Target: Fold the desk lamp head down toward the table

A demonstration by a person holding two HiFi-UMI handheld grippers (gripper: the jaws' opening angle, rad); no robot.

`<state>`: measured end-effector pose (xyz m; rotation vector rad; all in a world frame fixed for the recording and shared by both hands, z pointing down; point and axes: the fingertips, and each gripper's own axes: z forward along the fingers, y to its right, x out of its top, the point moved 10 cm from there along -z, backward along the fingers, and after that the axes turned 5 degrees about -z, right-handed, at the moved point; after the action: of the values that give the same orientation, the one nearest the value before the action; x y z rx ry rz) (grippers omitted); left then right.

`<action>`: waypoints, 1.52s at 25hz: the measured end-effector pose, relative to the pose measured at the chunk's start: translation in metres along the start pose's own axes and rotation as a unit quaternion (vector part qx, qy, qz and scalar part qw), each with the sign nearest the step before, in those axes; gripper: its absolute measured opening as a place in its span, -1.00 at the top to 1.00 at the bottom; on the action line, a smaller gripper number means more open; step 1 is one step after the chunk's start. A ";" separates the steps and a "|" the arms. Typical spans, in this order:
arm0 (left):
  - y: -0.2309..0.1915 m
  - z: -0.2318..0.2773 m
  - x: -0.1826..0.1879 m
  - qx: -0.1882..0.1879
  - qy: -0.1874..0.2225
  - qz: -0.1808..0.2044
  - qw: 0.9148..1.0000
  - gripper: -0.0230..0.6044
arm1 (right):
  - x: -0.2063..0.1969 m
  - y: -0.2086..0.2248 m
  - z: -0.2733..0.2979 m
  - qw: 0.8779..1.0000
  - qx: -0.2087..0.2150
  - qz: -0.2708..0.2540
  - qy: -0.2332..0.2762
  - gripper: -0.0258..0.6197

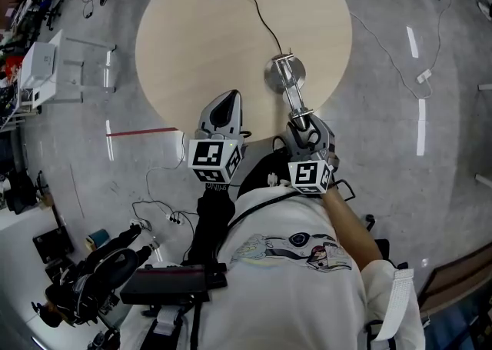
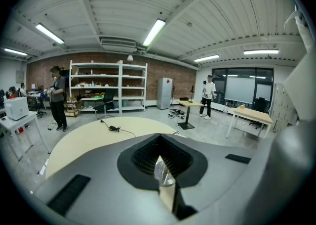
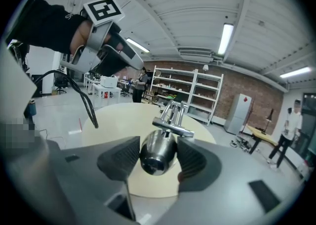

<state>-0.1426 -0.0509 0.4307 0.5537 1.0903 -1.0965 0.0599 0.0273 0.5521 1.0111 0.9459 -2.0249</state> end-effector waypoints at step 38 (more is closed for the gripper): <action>-0.001 0.007 0.001 0.021 -0.004 -0.004 1.000 0.92 | -0.031 0.005 0.025 0.998 0.040 0.012 -0.039 0.25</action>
<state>-0.1407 -0.0573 0.4327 0.5783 1.0656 -1.1289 0.0694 0.0114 0.5881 0.9748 0.8139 -2.0810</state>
